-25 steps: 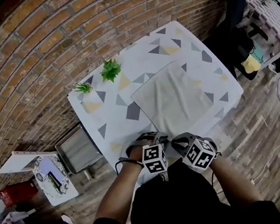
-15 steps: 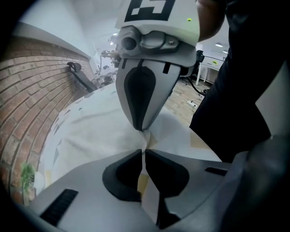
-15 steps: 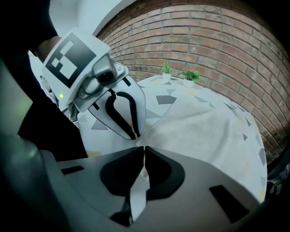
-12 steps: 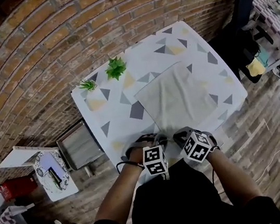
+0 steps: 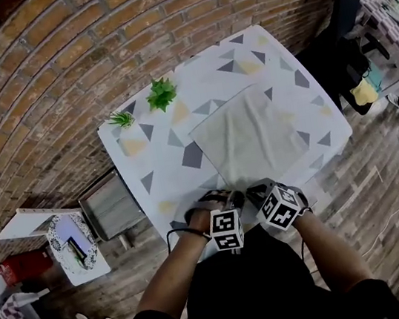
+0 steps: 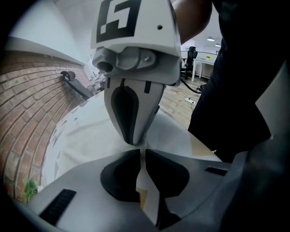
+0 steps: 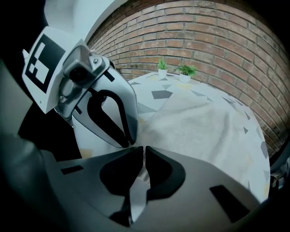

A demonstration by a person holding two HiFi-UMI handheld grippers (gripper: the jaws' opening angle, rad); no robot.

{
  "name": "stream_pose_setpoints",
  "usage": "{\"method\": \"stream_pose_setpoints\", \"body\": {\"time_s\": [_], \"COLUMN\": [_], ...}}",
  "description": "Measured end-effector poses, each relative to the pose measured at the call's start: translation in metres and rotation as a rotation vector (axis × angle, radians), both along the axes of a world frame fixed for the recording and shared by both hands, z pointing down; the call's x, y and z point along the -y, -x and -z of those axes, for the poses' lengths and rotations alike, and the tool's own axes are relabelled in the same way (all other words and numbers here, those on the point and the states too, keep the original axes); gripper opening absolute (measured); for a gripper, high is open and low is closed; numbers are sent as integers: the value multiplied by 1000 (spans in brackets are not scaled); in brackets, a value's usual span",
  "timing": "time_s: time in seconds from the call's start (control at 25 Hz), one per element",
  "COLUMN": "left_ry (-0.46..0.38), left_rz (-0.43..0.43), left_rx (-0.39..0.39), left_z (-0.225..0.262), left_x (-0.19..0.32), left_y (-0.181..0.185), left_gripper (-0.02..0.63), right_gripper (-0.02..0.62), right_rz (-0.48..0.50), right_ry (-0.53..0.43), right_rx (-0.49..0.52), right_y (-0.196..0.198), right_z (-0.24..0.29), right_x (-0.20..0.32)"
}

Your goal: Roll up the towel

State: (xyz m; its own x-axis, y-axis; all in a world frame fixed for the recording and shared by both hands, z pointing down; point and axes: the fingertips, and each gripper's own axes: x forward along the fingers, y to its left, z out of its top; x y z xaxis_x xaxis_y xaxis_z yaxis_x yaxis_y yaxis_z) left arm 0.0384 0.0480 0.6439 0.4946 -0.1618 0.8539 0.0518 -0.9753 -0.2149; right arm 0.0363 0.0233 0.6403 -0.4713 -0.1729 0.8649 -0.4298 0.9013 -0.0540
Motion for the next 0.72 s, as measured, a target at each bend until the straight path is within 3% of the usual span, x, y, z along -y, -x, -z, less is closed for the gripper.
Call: {"method": "stream_pose_setpoints", "body": {"time_s": [0.16,0.28,0.48,0.68,0.72], "left_ry": [6,50,91,77,62], "left_rz": [14,35,73,73,71], "left_rx": [12,0,-5,29,38], "left_z": [-3,-1,-2,-1,0], "left_x": [6,7,9,9,11], "left_y": [1,1,2,5,5], "left_gripper": [37,37,37,41,68], "right_gripper": [35,38,92,61,58], "right_rz": [-15,29,61,65,69], "right_ry": [-37,-48,-57,-70,-67], "right_rx": [48,76,14,-32,-32], "right_y": [-3,1,6,3,4], "right_z": [18,24,3,-5,-6], "right_x": [-2,-16,-24,-17,-16]}}
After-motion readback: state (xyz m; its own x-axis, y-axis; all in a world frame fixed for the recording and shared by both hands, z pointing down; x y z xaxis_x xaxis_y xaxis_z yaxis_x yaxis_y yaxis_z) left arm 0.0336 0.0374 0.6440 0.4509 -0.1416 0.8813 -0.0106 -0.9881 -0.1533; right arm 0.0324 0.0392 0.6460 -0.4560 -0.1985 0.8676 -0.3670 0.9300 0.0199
